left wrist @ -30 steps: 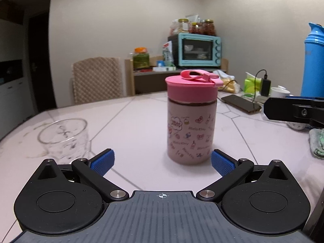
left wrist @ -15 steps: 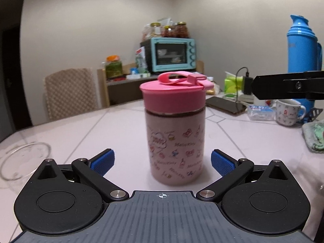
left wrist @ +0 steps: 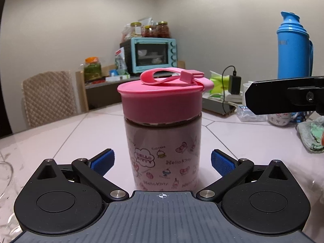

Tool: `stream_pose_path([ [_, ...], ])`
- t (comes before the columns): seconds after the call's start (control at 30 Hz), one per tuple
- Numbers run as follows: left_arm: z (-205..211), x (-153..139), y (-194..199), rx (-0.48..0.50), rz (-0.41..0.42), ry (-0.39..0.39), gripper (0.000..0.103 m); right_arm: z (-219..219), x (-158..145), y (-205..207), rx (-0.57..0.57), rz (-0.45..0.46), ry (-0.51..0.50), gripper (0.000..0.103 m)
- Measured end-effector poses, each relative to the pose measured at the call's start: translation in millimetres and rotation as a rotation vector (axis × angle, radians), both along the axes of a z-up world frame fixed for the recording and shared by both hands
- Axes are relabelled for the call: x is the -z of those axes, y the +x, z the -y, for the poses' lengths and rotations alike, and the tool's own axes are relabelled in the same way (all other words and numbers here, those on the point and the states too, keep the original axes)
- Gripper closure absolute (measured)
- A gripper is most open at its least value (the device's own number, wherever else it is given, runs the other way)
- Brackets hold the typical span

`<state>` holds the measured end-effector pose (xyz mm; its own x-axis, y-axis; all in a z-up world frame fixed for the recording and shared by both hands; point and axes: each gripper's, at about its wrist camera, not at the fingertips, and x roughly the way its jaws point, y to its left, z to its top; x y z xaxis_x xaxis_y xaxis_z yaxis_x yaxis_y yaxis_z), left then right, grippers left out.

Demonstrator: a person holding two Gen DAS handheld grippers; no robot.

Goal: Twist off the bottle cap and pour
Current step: 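Close the left gripper on the bottle body while the right gripper reaches the pink cap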

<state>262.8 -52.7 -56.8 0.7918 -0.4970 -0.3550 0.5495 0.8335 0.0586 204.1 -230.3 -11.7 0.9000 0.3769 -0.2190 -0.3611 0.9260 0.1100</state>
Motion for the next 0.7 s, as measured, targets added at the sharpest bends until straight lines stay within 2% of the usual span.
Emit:
stream_pose_path([
  [0.37,-2,2,21,0.034,0.0,-0.048,0.0,-1,6,18,-0.031,-0.007,-0.007,0.0],
  [0.53,0,4,27,0.052,-0.02,-0.043,0.001,-4,6,26,-0.044,-0.007,-0.017,0.0],
  [0.7,-1,6,28,0.058,-0.026,-0.032,0.008,-7,7,35,-0.053,-0.015,-0.02,0.0],
])
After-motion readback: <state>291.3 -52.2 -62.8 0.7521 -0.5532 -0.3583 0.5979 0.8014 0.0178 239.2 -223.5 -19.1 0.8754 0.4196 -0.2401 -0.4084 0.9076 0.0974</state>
